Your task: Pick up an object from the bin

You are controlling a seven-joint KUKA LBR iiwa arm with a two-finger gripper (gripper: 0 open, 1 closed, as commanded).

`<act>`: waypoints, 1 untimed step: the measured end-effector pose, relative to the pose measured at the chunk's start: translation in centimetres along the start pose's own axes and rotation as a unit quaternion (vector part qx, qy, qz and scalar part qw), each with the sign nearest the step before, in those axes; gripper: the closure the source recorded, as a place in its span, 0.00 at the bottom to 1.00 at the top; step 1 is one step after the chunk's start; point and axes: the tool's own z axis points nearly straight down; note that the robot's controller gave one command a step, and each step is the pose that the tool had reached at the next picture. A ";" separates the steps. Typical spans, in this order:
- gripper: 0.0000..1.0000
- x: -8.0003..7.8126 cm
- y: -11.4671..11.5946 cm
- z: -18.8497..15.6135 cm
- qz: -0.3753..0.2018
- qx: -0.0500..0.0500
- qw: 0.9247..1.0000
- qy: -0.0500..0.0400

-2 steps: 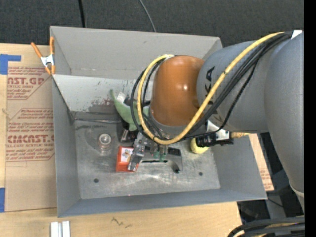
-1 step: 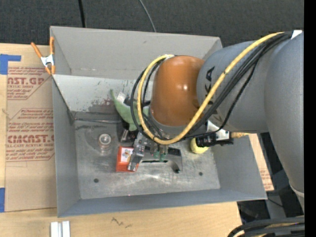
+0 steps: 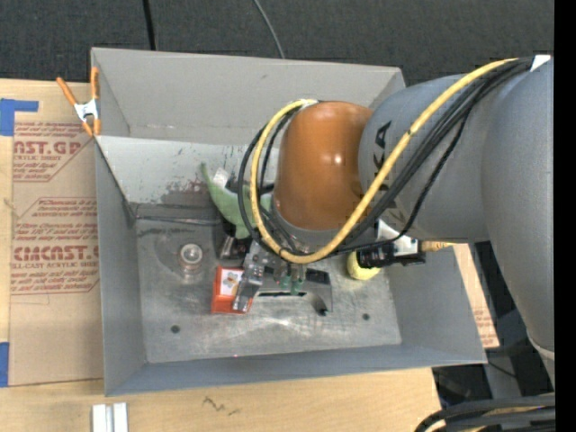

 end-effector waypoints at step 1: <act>1.00 0.0 0.0 0.0 0.000 0.000 1.000 0.000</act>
Offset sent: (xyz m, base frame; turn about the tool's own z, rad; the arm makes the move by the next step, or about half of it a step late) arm 0.0000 0.0000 0.0000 0.0000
